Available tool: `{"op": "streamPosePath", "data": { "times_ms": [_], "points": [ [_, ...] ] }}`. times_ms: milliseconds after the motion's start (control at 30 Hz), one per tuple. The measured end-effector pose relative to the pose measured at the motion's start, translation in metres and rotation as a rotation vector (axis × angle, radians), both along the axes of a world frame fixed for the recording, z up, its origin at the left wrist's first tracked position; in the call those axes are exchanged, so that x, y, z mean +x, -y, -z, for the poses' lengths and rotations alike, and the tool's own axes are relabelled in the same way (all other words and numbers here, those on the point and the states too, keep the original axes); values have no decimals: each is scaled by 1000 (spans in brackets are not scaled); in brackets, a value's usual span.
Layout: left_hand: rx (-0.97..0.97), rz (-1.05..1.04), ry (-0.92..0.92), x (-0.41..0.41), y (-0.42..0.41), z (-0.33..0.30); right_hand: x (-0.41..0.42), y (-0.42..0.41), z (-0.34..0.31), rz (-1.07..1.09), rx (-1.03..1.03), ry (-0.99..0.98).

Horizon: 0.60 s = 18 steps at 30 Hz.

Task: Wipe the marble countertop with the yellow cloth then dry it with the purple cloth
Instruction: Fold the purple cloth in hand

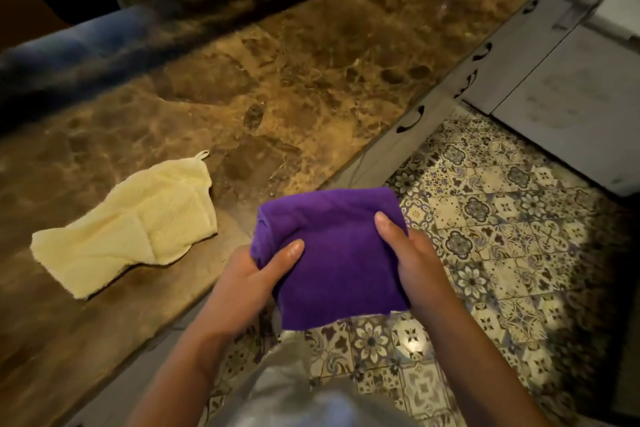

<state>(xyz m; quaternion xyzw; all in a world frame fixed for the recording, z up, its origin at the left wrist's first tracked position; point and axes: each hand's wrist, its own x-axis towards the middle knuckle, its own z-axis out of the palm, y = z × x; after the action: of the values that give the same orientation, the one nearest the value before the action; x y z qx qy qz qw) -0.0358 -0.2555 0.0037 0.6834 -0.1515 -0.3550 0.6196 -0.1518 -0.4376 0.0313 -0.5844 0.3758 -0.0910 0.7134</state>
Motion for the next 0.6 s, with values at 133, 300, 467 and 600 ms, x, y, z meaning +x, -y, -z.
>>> {"op": "streamPosePath", "data": {
  "times_ms": [133,300,467,600],
  "points": [
    [14,-113,-19,42,28,3,51,33,0,-42,-21,-11],
    [-12,-272,-47,80,45,5,109,63,3,-154,-31,-23],
    [71,-440,-65,101,61,8,162,97,16,-359,-147,-48],
    [132,-628,-103,108,77,5,207,124,37,-538,-186,-93]
  ]
}}
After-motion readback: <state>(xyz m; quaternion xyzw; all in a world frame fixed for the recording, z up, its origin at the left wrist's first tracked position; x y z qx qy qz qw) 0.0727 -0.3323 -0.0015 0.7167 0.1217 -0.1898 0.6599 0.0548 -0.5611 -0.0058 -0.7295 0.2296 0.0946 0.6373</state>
